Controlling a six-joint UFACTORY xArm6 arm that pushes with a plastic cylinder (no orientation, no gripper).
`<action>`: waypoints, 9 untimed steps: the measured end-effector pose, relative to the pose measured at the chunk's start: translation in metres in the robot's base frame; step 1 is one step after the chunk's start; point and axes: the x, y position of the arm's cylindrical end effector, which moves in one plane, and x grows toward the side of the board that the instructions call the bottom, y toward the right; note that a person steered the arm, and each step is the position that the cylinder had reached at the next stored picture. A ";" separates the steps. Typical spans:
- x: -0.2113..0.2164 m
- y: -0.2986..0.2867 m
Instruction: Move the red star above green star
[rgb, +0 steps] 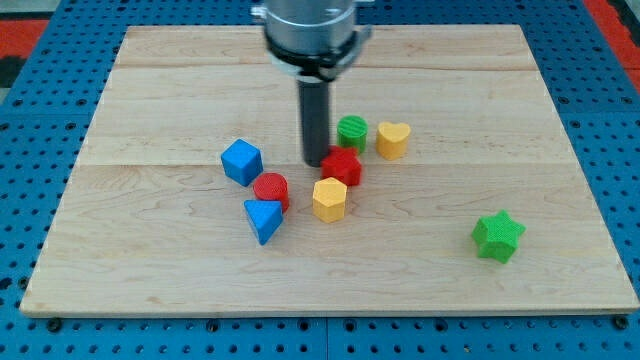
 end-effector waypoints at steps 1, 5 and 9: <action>0.011 0.000; 0.036 0.099; 0.024 0.114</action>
